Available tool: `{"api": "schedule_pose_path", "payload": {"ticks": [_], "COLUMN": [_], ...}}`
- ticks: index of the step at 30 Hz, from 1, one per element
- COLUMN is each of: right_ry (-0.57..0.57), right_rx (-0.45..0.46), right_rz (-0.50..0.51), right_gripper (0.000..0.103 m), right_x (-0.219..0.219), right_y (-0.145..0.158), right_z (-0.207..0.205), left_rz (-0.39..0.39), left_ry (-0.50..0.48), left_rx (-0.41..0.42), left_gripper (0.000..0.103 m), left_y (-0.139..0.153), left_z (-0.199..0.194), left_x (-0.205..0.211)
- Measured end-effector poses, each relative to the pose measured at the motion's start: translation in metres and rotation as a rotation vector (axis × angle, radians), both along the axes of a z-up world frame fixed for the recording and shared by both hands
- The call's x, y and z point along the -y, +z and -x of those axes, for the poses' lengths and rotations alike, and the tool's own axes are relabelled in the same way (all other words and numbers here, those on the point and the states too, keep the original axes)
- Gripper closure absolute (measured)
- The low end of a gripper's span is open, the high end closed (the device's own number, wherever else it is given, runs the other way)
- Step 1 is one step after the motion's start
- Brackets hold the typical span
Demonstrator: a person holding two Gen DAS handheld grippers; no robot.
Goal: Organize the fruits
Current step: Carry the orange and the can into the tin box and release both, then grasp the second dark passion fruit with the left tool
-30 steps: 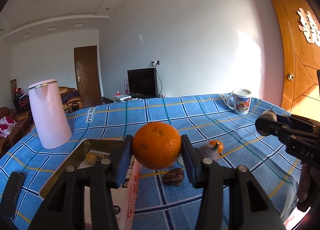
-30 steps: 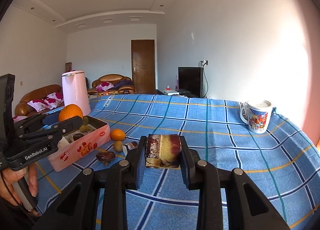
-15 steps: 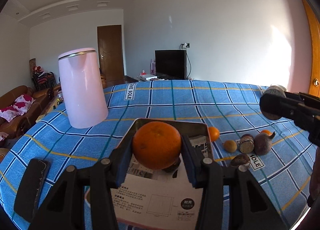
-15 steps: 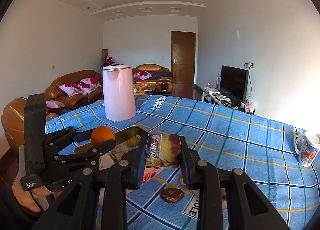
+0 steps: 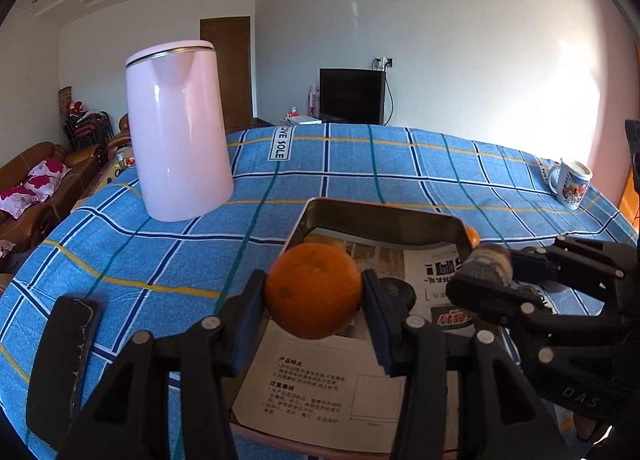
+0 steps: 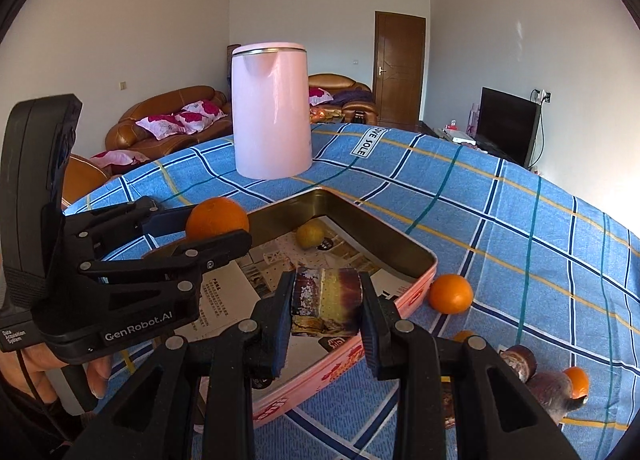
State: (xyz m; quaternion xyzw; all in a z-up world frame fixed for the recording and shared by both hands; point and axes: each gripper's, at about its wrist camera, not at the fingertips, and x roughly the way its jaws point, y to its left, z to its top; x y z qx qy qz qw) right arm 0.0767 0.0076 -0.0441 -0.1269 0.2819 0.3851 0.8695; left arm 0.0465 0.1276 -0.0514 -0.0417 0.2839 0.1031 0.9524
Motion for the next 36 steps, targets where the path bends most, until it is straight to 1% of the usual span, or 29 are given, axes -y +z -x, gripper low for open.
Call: {"api": "schedule_pose_path", "payload": {"ticks": [4, 8, 10, 11, 13, 15, 16, 20, 22, 23, 26, 29, 32, 36], "right_ry": [0.018, 0.031, 0.031, 0.032, 0.02, 0.01, 0.0, -0.086, -0.153, -0.191, -0.301, -0.371, -0.412, -0.418], "right_rx": [-0.008, -0.032, -0.043, -0.045, -0.035, -0.031, -0.027, -0.004, 0.003, 0.011, 0.035, 0.015, 0.006, -0.005], "right_rz": [0.047, 0.079, 0.081, 0.074, 0.061, 0.038, 0.027, -0.002, -0.012, -0.014, -0.012, -0.036, -0.057, -0.08], "right_gripper": [0.071, 0.071, 0.071, 0.069, 0.054, 0.052, 0.052, 0.052, 0.051, 0.05, 0.045, 0.044, 0.044, 0.043], "right_x": [-0.015, -0.023, -0.023, -0.021, -0.013, 0.001, 0.009, 0.059, 0.09, 0.105, 0.144, 0.175, 0.192, 0.199], "right_y": [-0.008, -0.016, -0.016, -0.016, -0.012, -0.007, -0.004, 0.007, 0.01, 0.011, 0.014, 0.012, 0.008, 0.004], "right_z": [0.003, 0.003, 0.002, 0.003, 0.006, 0.008, 0.009, 0.011, 0.008, 0.007, 0.003, -0.004, -0.008, -0.009], "left_rz": [0.016, 0.0, -0.01, -0.014, -0.016, -0.02, -0.023, -0.028, -0.042, -0.047, -0.068, -0.099, -0.112, -0.108], "left_ry": [-0.001, 0.017, 0.025, 0.021, 0.016, 0.011, 0.005, -0.064, -0.106, -0.13, -0.203, -0.265, -0.304, -0.335], "left_rx": [-0.021, -0.025, -0.011, -0.003, 0.019, 0.046, 0.059, 0.089, 0.087, 0.082, 0.057, 0.027, -0.022, -0.091], "left_gripper": [0.054, 0.052, 0.05, 0.049, 0.041, 0.033, 0.032, 0.03, 0.03, 0.03, 0.03, 0.03, 0.03, 0.03], "left_y": [-0.003, -0.001, 0.001, 0.003, 0.008, 0.013, 0.017, 0.025, 0.026, 0.025, 0.021, 0.015, 0.008, -0.003], "left_z": [-0.003, -0.003, 0.0, 0.001, 0.005, 0.008, 0.01, 0.011, 0.008, 0.005, -0.004, -0.015, -0.027, -0.042], "left_x": [-0.005, -0.004, -0.003, -0.001, 0.003, 0.01, 0.015, 0.043, 0.062, 0.073, 0.104, 0.132, 0.152, 0.165]}}
